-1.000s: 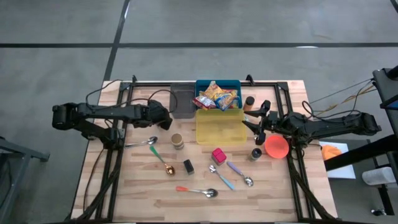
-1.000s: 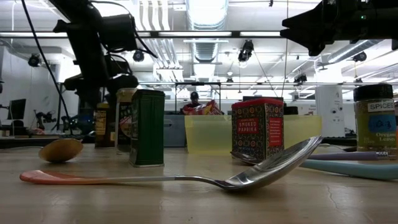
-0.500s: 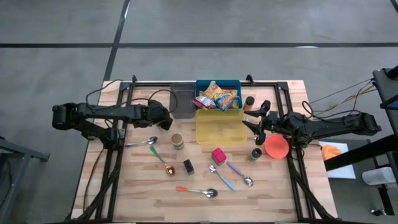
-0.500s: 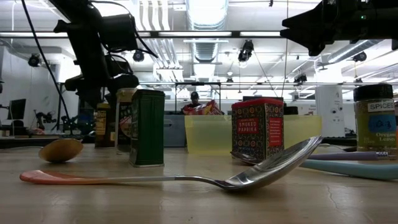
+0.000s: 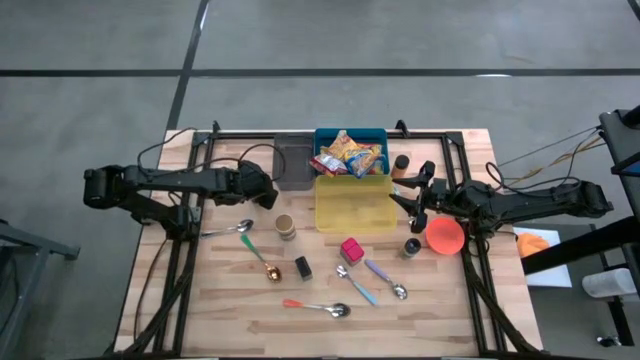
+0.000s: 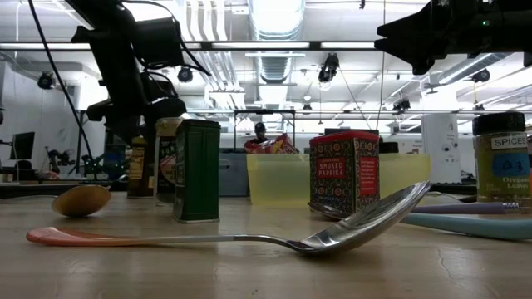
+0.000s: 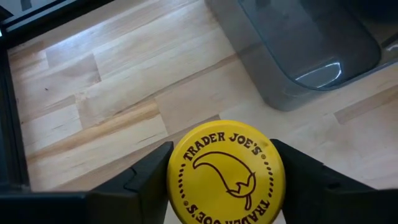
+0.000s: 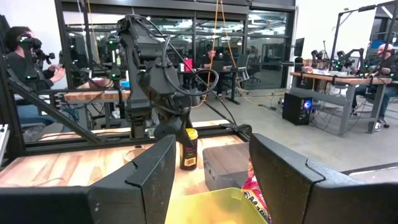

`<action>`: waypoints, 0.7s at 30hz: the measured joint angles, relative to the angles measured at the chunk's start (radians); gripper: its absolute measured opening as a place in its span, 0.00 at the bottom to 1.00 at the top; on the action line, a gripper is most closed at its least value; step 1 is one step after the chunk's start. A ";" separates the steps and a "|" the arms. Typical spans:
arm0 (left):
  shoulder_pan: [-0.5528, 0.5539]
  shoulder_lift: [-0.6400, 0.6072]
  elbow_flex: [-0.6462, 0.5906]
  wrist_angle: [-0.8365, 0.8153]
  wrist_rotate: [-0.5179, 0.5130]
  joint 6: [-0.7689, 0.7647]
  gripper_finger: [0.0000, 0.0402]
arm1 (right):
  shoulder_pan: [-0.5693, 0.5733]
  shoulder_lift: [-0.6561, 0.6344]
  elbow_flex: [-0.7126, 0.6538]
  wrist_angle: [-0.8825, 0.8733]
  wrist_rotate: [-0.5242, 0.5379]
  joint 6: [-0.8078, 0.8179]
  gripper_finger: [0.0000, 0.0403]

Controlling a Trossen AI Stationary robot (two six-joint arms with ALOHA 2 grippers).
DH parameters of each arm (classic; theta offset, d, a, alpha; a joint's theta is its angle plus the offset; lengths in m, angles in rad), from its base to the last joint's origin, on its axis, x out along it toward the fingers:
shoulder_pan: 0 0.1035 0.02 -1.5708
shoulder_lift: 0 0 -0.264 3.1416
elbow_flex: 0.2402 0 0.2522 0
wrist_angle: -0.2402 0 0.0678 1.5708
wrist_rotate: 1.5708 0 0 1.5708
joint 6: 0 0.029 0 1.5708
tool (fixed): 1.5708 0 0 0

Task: Pick & Place Food Item
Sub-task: Put the yellow spice bottle into the black bin

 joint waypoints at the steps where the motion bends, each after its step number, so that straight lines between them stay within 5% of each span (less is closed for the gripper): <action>1: 0.000 0.000 0.000 0.000 0.000 0.000 0.57 | 0.000 0.000 0.000 0.000 0.000 0.000 0.50; 21: 0.002 -0.135 0.086 -0.013 -0.044 0.093 0.58 | 0.000 0.000 0.000 0.000 0.000 0.000 0.50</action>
